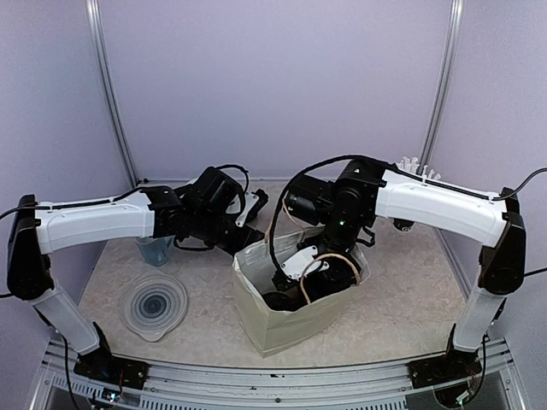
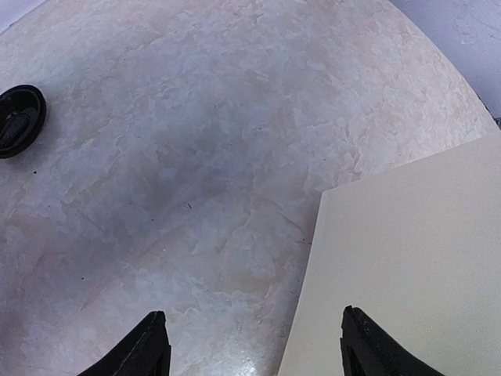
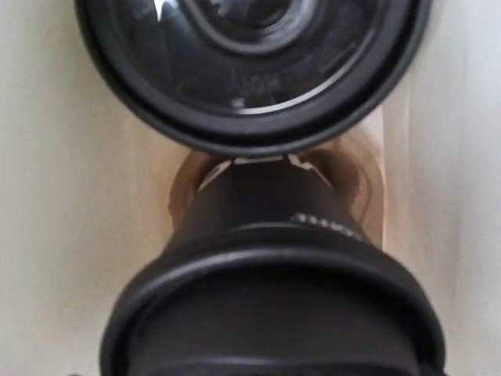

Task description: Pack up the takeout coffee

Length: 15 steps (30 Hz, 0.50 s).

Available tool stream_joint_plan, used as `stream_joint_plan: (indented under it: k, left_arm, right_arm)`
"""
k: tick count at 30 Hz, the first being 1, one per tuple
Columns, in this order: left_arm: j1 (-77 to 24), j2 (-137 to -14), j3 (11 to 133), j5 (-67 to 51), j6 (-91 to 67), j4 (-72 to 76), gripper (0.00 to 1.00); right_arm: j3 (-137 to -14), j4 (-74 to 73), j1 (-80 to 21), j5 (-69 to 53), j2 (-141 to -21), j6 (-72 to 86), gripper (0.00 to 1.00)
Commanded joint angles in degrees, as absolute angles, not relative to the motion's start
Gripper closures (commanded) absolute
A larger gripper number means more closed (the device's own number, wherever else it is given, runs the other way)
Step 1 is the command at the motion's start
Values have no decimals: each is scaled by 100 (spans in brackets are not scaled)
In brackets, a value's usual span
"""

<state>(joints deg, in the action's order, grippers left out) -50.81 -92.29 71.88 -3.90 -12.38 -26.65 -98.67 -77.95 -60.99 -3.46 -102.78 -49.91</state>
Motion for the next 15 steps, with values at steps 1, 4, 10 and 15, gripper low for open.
stream_joint_plan:
  k: [1, 4, 10, 15]
  left_arm:
    - [-4995, -8818, 7576, -75, -1114, -3068, 26]
    - [-4957, -8531, 7675, -157, -1055, -3110, 26]
    - [-5019, -7855, 7697, -887, -854, -2940, 24]
    - [-5234, -7347, 7396, -2071, -774, -2249, 23]
  right_arm:
    - [-10120, -7888, -6135, -486, -9984, -4988, 3]
    - [-10206, -7894, -6134, -530, -9923, -4988, 1]
    - [-10240, -7887, -6127, -556, -9835, -5023, 0]
    - [-10222, -7890, -6083, -586, -9885, -5021, 1]
